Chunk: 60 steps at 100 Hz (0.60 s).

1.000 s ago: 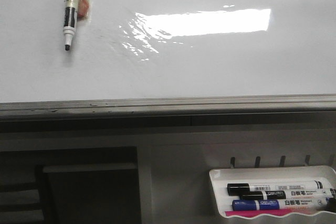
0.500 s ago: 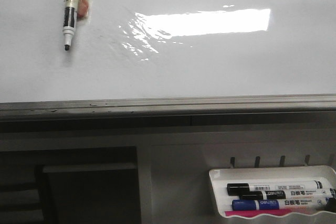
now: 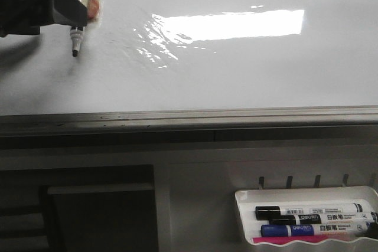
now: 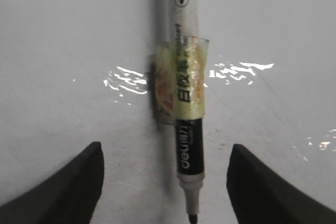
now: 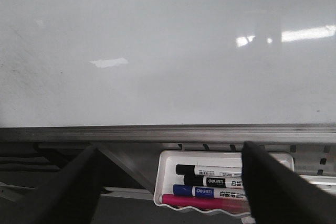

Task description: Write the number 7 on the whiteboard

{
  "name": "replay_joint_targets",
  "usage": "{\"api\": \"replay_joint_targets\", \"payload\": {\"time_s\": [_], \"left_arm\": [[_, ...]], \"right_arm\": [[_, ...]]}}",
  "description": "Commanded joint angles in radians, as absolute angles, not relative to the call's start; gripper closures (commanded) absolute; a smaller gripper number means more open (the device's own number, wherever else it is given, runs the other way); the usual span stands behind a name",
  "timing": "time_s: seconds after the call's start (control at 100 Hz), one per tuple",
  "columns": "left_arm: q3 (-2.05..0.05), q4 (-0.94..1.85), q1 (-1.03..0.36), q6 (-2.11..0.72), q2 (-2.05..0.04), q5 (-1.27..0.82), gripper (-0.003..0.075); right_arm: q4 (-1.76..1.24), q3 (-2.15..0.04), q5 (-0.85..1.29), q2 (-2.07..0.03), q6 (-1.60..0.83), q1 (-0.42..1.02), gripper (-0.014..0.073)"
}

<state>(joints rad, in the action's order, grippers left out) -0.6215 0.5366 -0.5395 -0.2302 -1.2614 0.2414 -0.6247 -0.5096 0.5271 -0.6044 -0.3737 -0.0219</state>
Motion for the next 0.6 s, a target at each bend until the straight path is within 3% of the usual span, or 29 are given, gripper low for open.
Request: {"api": "replay_joint_targets", "payload": {"time_s": [0.0, 0.28, 0.37, 0.51, 0.59], "left_arm": [[-0.663, 0.502, -0.544, -0.231, -1.271, 0.352, 0.0259], [-0.703, 0.479, -0.544, -0.231, -1.328, 0.356, 0.0263], [-0.705, 0.472, -0.544, -0.231, -1.351, 0.365, 0.0302], [-0.705, 0.465, -0.544, -0.231, -1.365, 0.366, 0.0445], [-0.705, 0.447, -0.544, -0.231, -1.363, 0.355, 0.0596]], "right_arm": [[-0.639, -0.544, 0.470, -0.613, -0.389, -0.022, 0.0106], [-0.639, -0.544, 0.458, -0.613, -0.389, -0.022, 0.0106], [-0.639, -0.544, 0.458, -0.613, -0.389, -0.022, 0.0106], [-0.639, -0.544, 0.458, -0.613, -0.389, -0.022, 0.0106], [-0.639, -0.544, 0.458, -0.613, -0.389, -0.022, 0.0106]]}}
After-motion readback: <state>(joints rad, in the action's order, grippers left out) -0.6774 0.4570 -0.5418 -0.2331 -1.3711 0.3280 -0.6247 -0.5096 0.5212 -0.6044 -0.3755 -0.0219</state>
